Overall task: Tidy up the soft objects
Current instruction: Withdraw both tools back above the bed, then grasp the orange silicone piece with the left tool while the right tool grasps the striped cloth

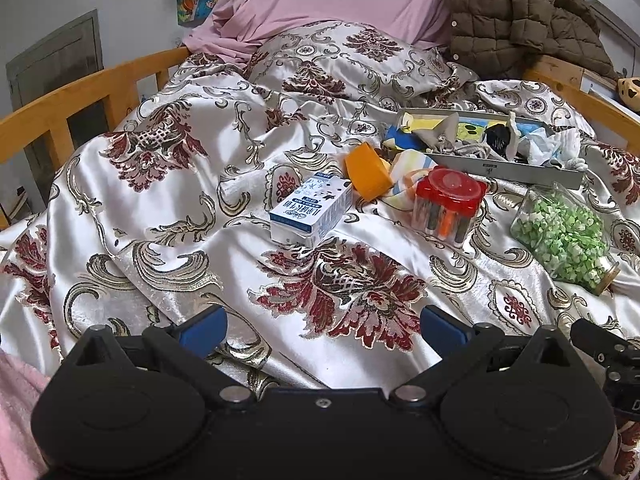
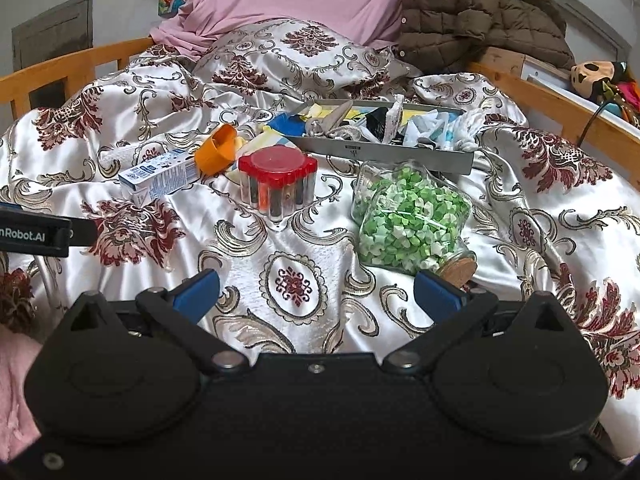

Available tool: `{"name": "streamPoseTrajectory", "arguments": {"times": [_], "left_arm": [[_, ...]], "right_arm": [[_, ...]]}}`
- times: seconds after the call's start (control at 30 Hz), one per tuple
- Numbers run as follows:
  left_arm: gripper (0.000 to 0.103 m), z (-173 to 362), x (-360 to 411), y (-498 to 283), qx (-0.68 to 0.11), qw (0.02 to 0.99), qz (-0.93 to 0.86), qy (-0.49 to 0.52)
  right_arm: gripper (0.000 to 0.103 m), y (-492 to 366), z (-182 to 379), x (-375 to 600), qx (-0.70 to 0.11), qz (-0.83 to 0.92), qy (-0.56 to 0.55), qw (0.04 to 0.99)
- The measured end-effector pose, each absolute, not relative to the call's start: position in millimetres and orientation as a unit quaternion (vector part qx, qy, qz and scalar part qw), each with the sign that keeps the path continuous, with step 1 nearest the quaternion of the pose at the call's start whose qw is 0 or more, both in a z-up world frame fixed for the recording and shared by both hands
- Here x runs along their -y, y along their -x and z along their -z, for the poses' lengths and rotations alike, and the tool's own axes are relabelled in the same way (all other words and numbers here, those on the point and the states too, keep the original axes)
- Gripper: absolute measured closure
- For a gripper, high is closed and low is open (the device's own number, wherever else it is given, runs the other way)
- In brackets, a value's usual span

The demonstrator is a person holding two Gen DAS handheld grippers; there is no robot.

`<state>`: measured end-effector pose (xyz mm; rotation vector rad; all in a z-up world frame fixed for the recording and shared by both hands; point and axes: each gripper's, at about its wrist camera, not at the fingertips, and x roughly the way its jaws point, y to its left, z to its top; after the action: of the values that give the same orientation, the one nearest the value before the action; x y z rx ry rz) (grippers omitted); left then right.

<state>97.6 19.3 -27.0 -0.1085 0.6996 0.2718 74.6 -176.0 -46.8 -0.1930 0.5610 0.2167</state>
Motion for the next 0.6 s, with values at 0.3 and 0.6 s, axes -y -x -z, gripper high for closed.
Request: {"name": "streamPoseTrajectory", "arguments": {"times": [0.3,0.6], "left_arm": [[0.001,26.6,-24.9,-101.4,-0.35,0.925,-0.131,0.072],[0.001,27.5,-32.5,-106.9,-0.357,0.921,-0.131,0.088]], "right_arm": [[0.001,-82.4,50.8,172.2,-0.27,-0.117,0.102,0.95],[0.001,-99.3,55.8,169.2,-0.284,-0.113,0.093,0.948]]}}
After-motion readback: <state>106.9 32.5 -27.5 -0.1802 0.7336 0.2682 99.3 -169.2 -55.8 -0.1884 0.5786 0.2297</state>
